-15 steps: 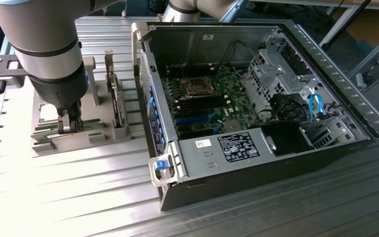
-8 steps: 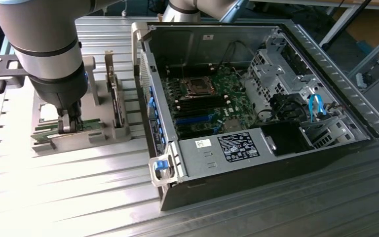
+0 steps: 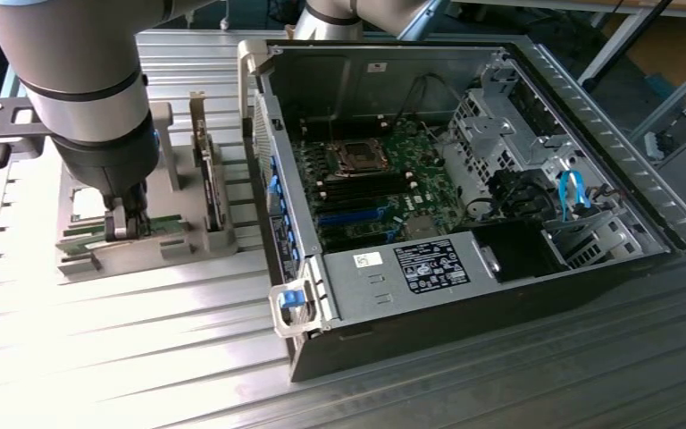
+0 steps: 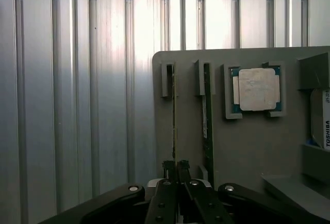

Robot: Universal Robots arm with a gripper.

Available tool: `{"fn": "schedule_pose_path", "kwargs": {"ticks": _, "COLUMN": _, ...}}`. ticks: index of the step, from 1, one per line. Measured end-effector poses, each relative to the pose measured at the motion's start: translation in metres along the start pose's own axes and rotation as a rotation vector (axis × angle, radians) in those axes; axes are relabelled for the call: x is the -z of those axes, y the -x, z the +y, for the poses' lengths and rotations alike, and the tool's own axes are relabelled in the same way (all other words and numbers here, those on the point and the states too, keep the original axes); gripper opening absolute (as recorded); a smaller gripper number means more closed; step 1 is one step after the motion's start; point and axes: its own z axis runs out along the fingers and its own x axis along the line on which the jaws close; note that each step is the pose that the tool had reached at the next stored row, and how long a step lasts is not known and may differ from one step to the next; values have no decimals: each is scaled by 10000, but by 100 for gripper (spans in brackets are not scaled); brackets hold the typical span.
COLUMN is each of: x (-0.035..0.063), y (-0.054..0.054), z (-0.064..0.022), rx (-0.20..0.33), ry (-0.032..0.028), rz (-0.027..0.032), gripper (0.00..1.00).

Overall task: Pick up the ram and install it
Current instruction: 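Pick up the ram and move it above insertion slot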

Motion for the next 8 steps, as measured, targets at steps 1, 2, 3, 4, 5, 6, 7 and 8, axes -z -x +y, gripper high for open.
{"fn": "schedule_pose_path", "kwargs": {"ticks": 1, "x": 2, "y": 0, "z": -1, "rx": -2, "ry": -2, "rz": -10, "gripper": 12}}
{"fn": "schedule_pose_path", "kwargs": {"ticks": 2, "x": 5, "y": 0, "z": -1, "rx": -4, "ry": -2, "rz": -19, "gripper": 12}}
{"fn": "schedule_pose_path", "kwargs": {"ticks": 3, "x": 10, "y": 0, "z": -1, "rx": -6, "ry": -1, "rz": -30, "gripper": 12}}
{"fn": "schedule_pose_path", "kwargs": {"ticks": 4, "x": 14, "y": 0, "z": -2, "rx": -7, "ry": 0, "rz": -36, "gripper": 12}}
{"fn": "schedule_pose_path", "kwargs": {"ticks": 5, "x": 21, "y": 1, "z": -3, "rx": -11, "ry": 1, "rz": -50, "gripper": 12}}
{"fn": "schedule_pose_path", "kwargs": {"ticks": 6, "x": 30, "y": 1, "z": -4, "rx": -16, "ry": 0, "rz": -67, "gripper": 12}}
{"fn": "schedule_pose_path", "kwargs": {"ticks": 7, "x": 34, "y": 0, "z": -5, "rx": -18, "ry": 0, "rz": -111, "gripper": 12}}
{"fn": "schedule_pose_path", "kwargs": {"ticks": 8, "x": 34, "y": -2, "z": -5, "rx": -18, "ry": -2, "rz": -159, "gripper": 12}}
